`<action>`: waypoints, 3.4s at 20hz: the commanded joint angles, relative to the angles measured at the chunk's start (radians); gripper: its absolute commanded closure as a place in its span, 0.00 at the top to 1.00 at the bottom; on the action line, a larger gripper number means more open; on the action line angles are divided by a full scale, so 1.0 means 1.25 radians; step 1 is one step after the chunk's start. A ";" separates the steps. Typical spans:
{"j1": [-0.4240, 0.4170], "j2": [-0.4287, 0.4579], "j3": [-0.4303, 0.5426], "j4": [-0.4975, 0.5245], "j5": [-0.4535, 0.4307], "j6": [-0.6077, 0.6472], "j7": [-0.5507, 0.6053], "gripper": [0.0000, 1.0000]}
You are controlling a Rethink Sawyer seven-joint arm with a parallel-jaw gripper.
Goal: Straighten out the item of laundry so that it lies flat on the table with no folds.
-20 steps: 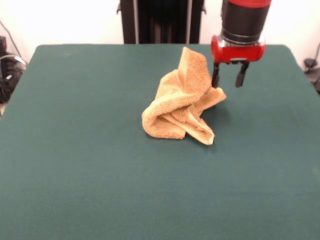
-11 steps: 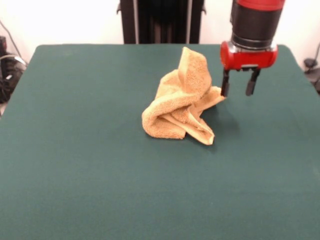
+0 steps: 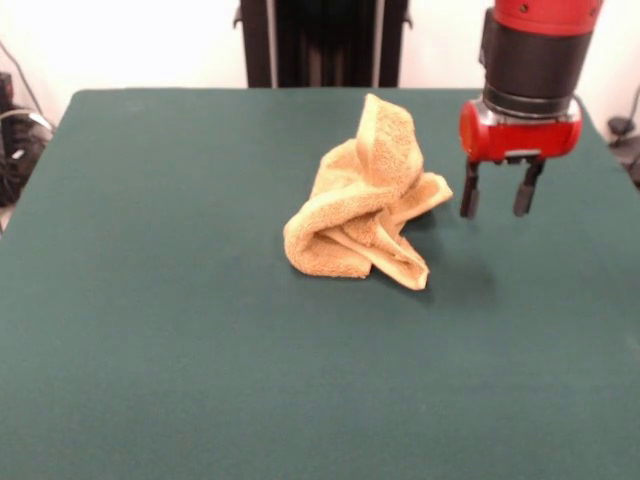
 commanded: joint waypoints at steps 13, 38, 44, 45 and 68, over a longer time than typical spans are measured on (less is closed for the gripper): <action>0.022 0.011 0.037 -0.019 0.042 0.071 0.171 1.00; -0.009 -0.080 0.056 0.159 0.026 0.002 0.166 1.00; -0.003 -0.075 0.051 0.153 0.028 0.004 0.170 1.00; -0.002 -0.076 0.050 0.155 0.029 0.001 0.172 1.00; -0.040 -0.025 0.047 0.194 0.001 -0.089 0.149 1.00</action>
